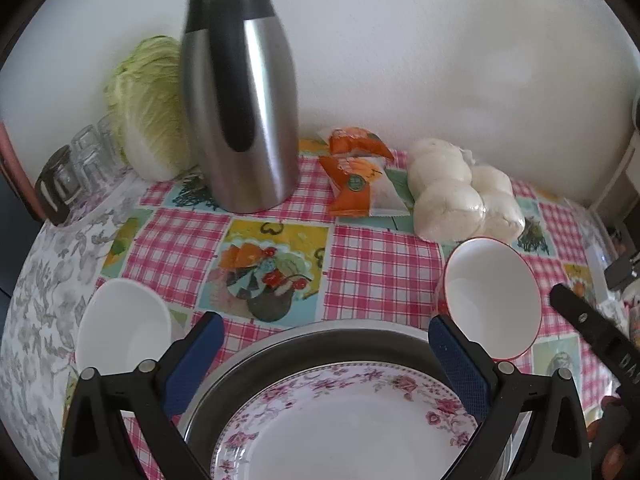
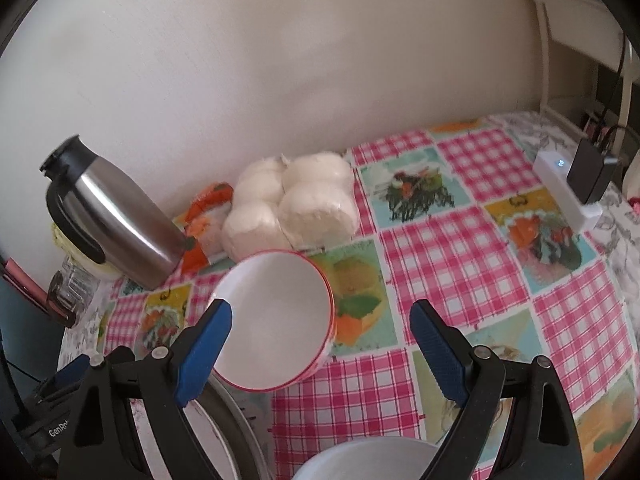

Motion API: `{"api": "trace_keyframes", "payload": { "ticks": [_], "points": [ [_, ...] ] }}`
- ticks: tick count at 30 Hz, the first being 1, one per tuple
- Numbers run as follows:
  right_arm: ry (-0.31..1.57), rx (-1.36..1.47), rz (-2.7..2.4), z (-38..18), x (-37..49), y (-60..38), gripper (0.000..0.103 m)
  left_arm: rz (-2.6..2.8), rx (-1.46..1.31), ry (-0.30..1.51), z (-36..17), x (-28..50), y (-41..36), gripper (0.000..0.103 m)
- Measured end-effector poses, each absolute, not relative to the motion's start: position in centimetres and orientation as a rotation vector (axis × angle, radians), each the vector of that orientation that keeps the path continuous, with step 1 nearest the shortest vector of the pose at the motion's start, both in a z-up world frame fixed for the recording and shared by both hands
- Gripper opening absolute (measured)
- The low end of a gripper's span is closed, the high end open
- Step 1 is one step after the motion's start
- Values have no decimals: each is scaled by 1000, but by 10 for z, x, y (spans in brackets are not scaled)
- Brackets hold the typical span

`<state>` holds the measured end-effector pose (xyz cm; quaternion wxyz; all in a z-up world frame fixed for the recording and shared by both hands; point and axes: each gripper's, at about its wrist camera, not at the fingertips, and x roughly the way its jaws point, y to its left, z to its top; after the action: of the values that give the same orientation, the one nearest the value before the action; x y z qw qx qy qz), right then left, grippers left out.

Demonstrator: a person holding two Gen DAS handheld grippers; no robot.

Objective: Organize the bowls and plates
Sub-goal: 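Move both grippers toward the red-rimmed white bowl rim, then close both grippers on the red-rimmed bowl rim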

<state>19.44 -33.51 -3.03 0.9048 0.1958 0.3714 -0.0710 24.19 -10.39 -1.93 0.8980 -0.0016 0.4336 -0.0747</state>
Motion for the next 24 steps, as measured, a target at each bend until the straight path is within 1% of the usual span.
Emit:
{"api": "trace_keyframes", "payload": {
  "ticks": [6, 9, 10, 11, 13, 15, 18, 20, 21, 23, 24],
  "points": [
    [815, 402, -139, -43, 202, -334, 91, -188, -18, 976, -19, 262, -127, 103],
    [831, 397, -153, -47, 205, -336, 89, -205, -13, 1011, -21, 271, -140, 103],
    [840, 399, -159, -49, 207, -336, 85, -212, -14, 1022, -22, 275, -145, 103],
    [851, 402, -165, -52, 209, -338, 79, -217, -18, 1031, -24, 278, -147, 103],
    [870, 417, -174, -59, 213, -340, 73, -228, -24, 1054, -27, 284, -153, 102],
    [886, 430, -177, -64, 215, -342, 72, -235, -17, 1065, -30, 289, -160, 99],
    [904, 436, -161, -71, 219, -341, 62, -232, 14, 1068, -34, 294, -169, 97],
    [912, 437, -157, -74, 221, -340, 57, -227, 37, 1071, -38, 297, -173, 89],
    [916, 439, -157, -75, 221, -340, 57, -224, 46, 1075, -40, 298, -175, 87],
    [923, 445, -156, -79, 222, -340, 56, -232, 58, 1084, -45, 300, -179, 79],
    [926, 447, -155, -81, 223, -340, 55, -242, 62, 1090, -48, 301, -181, 78]
  ]
}}
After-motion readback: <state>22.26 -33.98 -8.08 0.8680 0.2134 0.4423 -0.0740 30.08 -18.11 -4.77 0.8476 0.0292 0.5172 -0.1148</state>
